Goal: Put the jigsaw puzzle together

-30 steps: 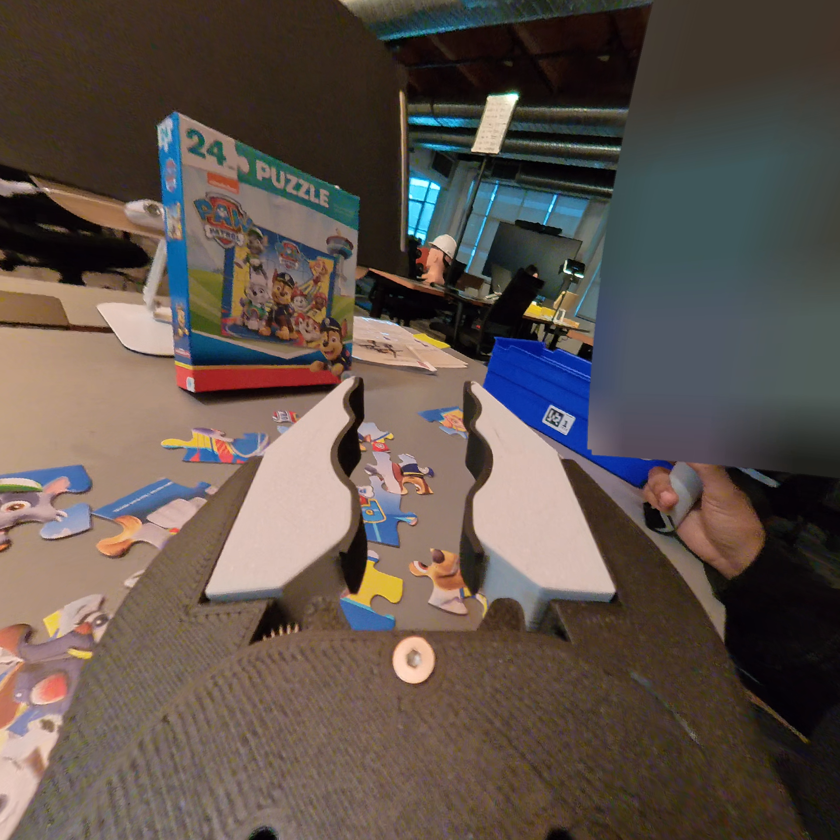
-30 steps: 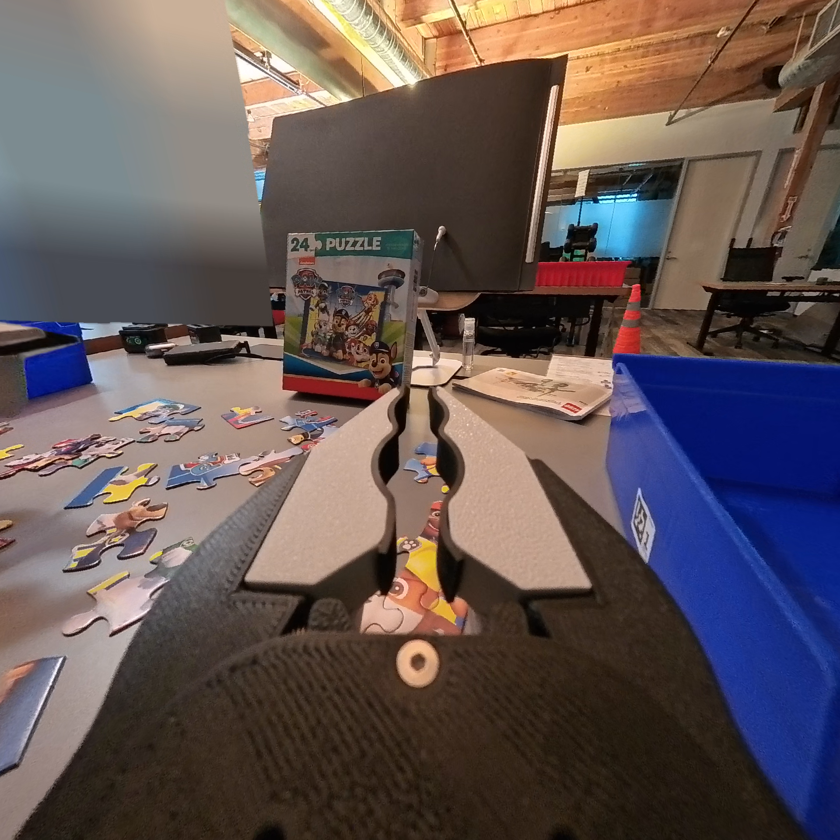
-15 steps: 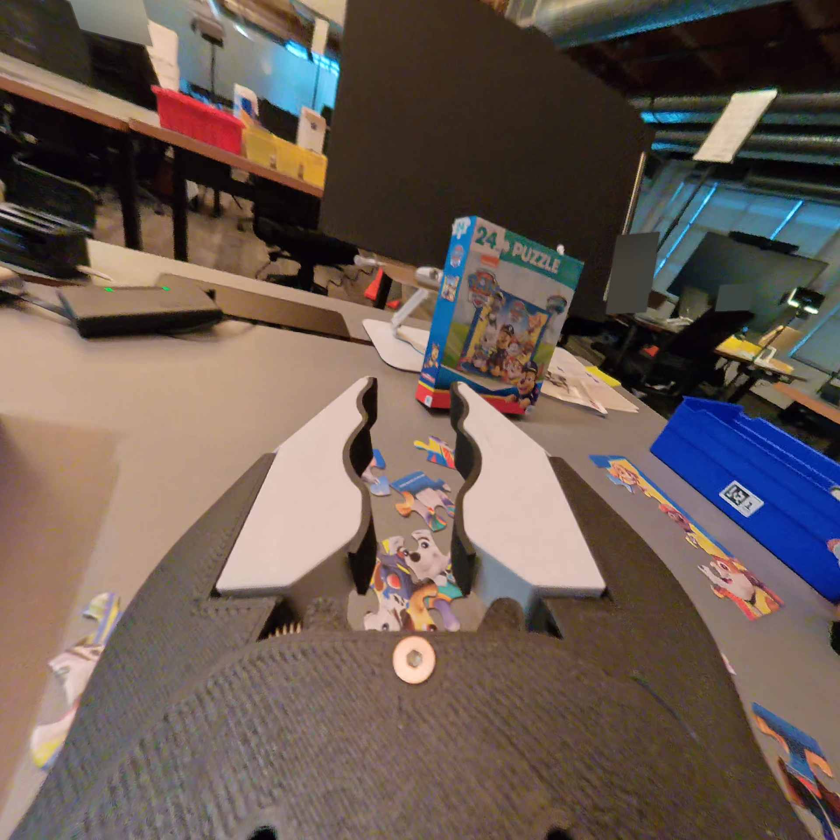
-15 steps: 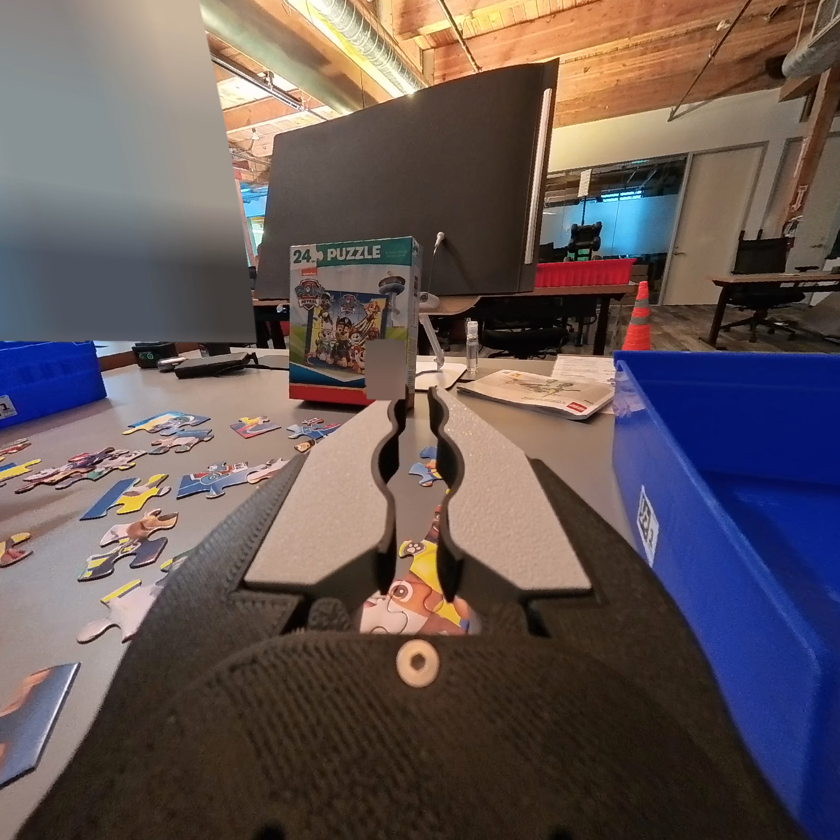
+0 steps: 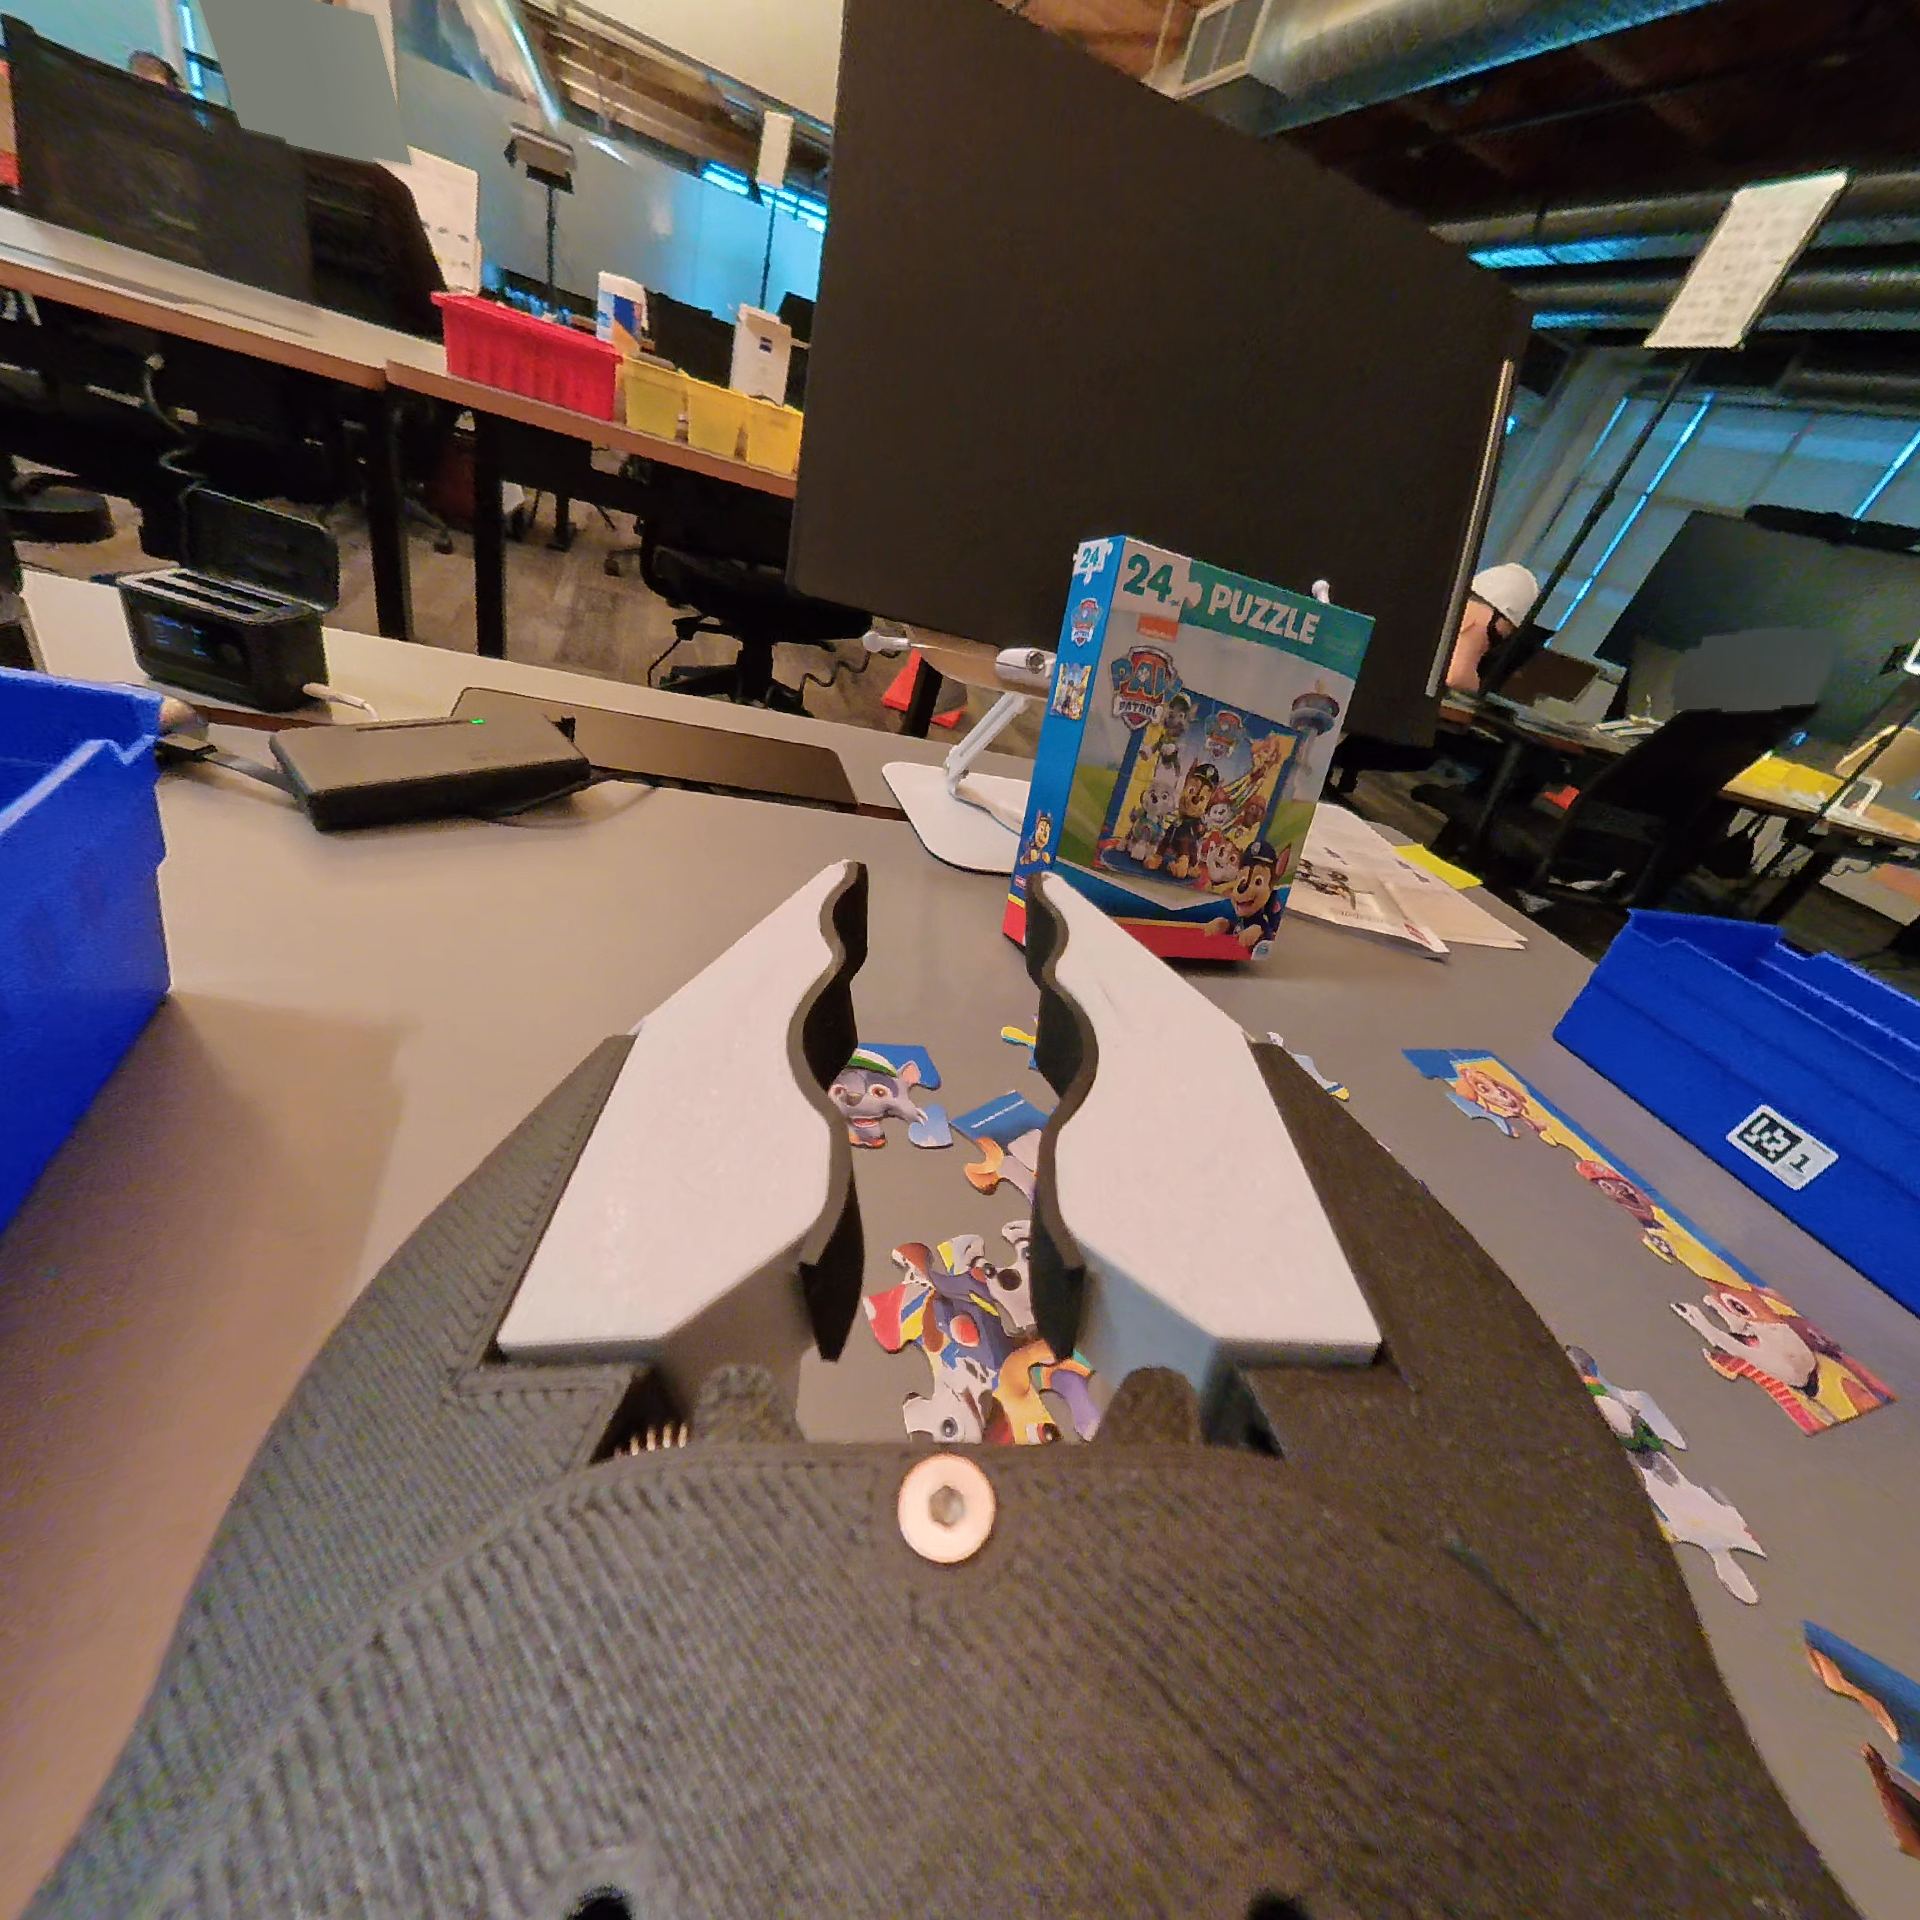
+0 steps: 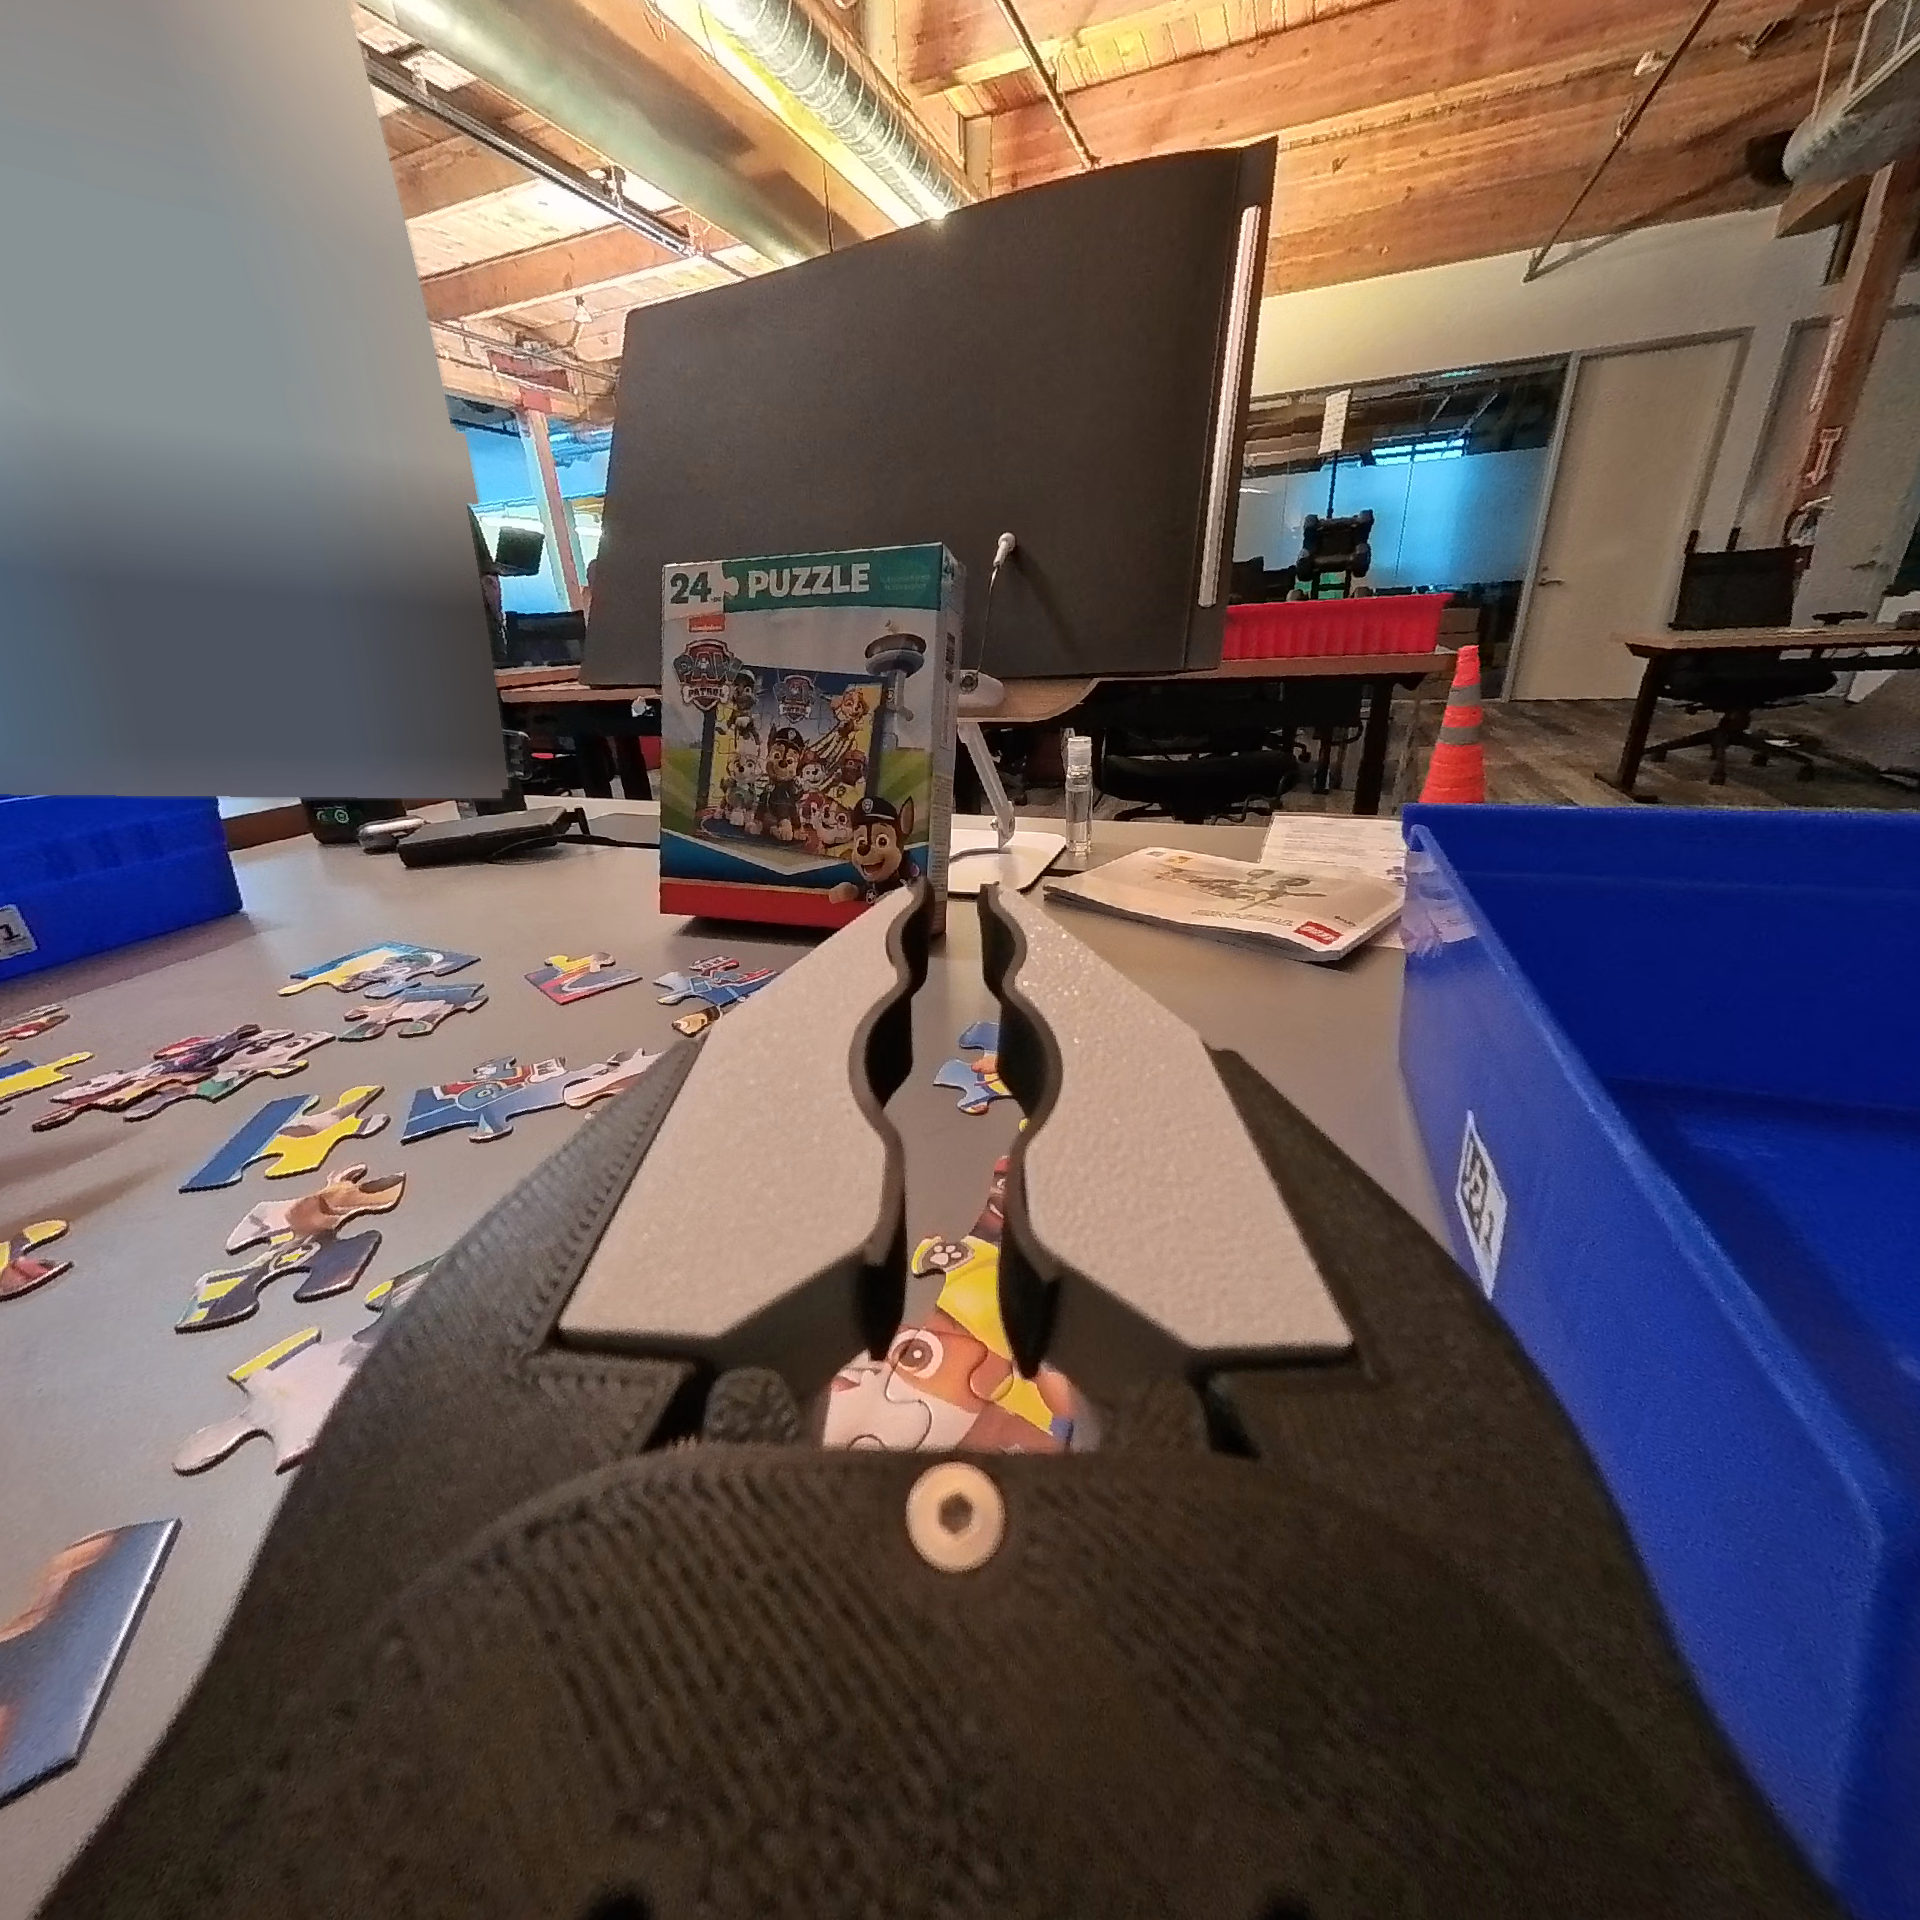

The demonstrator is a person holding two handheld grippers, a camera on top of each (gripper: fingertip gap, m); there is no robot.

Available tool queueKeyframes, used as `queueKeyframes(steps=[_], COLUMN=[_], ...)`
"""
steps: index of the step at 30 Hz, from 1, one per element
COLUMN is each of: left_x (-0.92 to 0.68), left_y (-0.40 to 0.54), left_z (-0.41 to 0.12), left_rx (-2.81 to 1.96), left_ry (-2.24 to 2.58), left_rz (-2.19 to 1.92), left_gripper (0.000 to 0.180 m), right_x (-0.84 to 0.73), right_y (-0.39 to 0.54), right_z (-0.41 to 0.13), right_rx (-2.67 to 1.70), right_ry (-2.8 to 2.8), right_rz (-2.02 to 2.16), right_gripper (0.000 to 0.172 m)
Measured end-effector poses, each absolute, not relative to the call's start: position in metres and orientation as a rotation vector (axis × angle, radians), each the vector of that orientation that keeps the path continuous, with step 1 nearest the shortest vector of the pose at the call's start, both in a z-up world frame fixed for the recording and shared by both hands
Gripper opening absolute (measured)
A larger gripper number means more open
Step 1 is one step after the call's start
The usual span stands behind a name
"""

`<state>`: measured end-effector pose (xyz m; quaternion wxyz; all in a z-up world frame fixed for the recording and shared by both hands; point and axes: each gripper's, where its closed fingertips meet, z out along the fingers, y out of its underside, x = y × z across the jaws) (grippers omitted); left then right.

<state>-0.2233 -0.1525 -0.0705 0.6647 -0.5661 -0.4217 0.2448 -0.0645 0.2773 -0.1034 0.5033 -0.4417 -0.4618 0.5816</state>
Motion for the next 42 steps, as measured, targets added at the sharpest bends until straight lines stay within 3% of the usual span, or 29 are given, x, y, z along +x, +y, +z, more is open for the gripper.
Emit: queueKeyframes(steps=[42], left_x=[-0.229], left_y=[-0.153], left_z=[-0.083], left_rx=[-1.343], left_ry=[-0.991], left_rz=[0.585], left_gripper=[0.035], right_x=[-0.065], right_y=[0.278], right_z=[-0.104], right_rx=[-1.069], right_ry=[-1.115], right_rz=[1.406], right_gripper=[0.007])
